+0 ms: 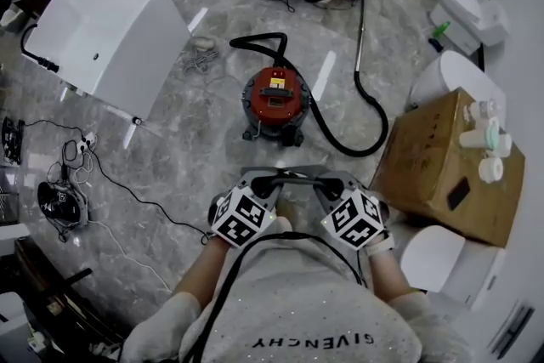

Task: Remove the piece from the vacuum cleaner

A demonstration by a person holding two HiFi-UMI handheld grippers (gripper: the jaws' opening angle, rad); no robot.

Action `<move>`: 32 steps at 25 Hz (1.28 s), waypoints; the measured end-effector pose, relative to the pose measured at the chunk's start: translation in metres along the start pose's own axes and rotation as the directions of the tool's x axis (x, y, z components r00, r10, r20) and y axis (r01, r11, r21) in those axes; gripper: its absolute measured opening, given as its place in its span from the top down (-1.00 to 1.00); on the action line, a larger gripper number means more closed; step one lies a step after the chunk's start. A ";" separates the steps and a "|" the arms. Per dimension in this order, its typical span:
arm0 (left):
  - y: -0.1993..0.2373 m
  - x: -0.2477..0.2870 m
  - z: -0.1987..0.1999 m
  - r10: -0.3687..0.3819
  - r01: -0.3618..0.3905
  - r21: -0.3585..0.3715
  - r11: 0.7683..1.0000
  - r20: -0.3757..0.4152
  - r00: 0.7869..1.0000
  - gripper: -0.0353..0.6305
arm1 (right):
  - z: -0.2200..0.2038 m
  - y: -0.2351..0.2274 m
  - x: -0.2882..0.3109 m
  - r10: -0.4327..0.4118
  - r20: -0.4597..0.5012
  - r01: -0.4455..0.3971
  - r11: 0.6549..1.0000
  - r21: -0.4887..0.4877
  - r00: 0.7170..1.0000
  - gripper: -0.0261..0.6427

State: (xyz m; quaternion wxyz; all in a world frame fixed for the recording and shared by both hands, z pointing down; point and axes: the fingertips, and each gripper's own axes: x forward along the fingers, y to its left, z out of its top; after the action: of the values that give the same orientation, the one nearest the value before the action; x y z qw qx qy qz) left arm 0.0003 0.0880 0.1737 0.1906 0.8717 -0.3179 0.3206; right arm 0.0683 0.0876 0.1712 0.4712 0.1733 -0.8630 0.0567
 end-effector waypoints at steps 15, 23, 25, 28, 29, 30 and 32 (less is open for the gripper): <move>-0.009 -0.022 0.021 0.016 -0.018 0.021 1.000 0.061 0.998 0.81 | 0.012 0.004 -0.028 -0.054 0.040 0.055 0.998 -0.024 0.998 0.84; -0.014 -0.028 0.030 0.022 -0.026 0.045 0.999 0.073 0.997 0.81 | 0.016 -0.001 -0.036 -0.074 0.045 0.076 0.996 -0.044 0.996 0.84; -0.014 -0.029 0.031 0.026 -0.030 0.048 0.998 0.078 0.997 0.81 | 0.017 -0.002 -0.038 -0.077 0.047 0.079 0.996 -0.050 0.996 0.84; -0.013 -0.032 0.034 0.030 -0.034 0.049 0.998 0.092 0.995 0.81 | 0.019 -0.003 -0.040 -0.081 0.044 0.084 0.994 -0.063 0.996 0.84; -0.013 -0.033 0.035 0.029 -0.034 0.048 0.998 0.097 0.995 0.81 | 0.021 -0.003 -0.041 -0.083 0.044 0.086 0.994 -0.068 0.996 0.84; -0.013 -0.034 0.035 0.028 -0.033 0.047 0.998 0.103 0.994 0.81 | 0.022 -0.003 -0.042 -0.086 0.046 0.089 0.993 -0.073 0.995 0.84; -0.014 -0.034 0.036 0.024 -0.029 0.045 0.999 0.110 0.994 0.81 | 0.022 -0.004 -0.044 -0.092 0.047 0.095 0.992 -0.078 0.995 0.84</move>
State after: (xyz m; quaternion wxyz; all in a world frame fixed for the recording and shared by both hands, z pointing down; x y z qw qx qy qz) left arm 0.0053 0.0940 0.1229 0.1481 0.8878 -0.3320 0.2822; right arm 0.0741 0.0893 0.1221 0.4612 0.1955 -0.8655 -0.0039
